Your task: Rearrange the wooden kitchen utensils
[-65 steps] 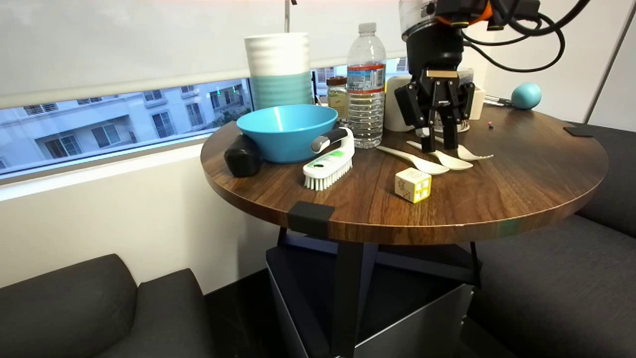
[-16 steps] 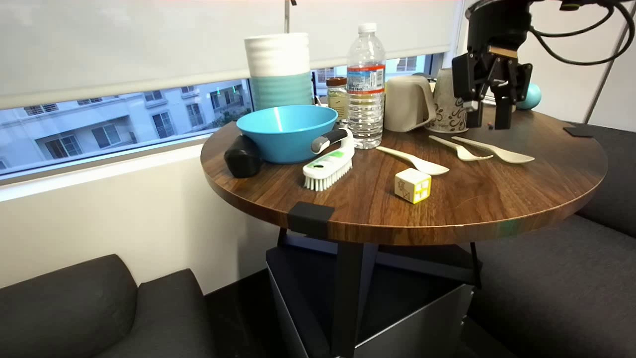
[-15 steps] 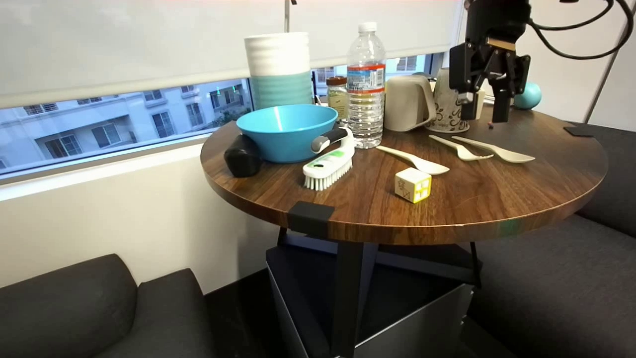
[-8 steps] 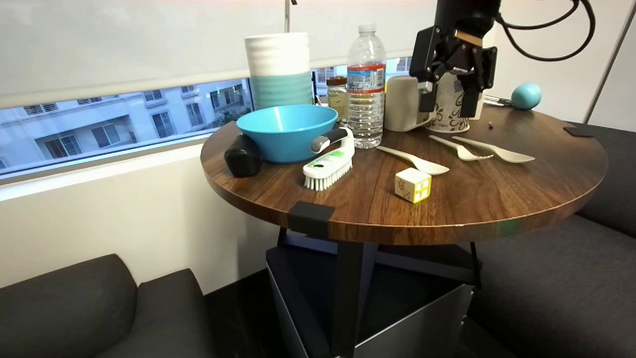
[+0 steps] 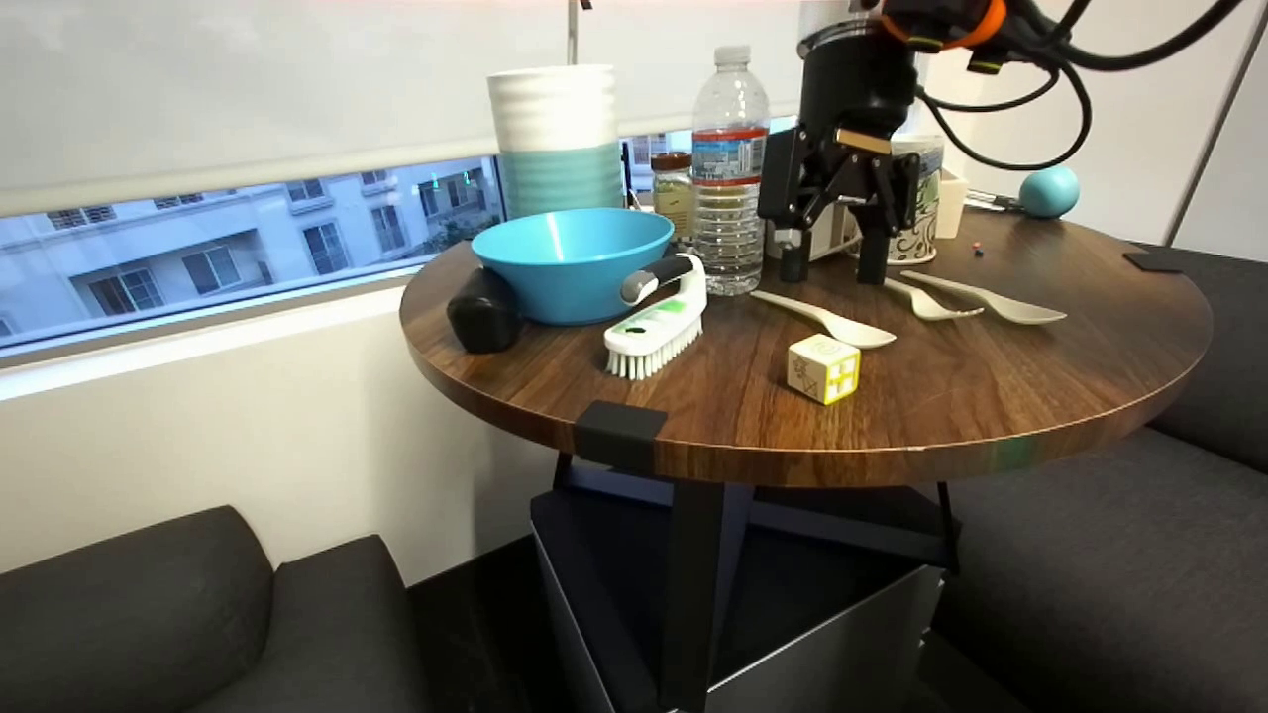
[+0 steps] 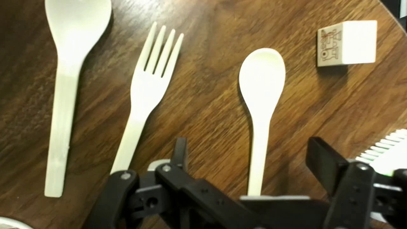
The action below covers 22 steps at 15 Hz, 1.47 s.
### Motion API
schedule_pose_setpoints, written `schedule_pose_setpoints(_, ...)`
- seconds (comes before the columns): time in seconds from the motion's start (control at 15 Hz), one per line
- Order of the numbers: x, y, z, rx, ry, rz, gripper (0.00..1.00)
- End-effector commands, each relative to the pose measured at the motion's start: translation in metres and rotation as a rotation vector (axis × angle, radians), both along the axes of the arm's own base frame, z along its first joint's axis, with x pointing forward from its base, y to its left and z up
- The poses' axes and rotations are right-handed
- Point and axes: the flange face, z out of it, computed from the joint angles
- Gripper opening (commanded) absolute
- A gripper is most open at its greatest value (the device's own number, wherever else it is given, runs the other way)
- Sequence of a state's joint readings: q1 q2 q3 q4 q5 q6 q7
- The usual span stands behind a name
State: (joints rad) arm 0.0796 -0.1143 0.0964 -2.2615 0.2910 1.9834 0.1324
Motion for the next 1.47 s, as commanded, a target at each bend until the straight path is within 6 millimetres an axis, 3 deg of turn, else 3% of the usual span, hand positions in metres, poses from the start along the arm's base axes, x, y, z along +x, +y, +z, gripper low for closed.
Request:
schedule_pose_setpoints(0.0, 0.013, 0.009, -0.007, -0.012, 0.007, 0.018, 0.69)
schedule_pose_setpoints(0.6, 0.018, 0.010, -0.011, -0.028, 0.019, 0.034, 0.04)
schedule_pose_setpoints(0.73, 0.018, 0.008, -0.012, -0.035, 0.022, 0.036, 0.00)
schedule_pose_setpoints(1.0, 0.015, -0.002, -0.005, -0.043, 0.019, 0.019, 0.03)
schedule_pose_setpoints(1.4, 0.014, -0.034, 0.002, -0.038, 0.013, -0.109, 0.03)
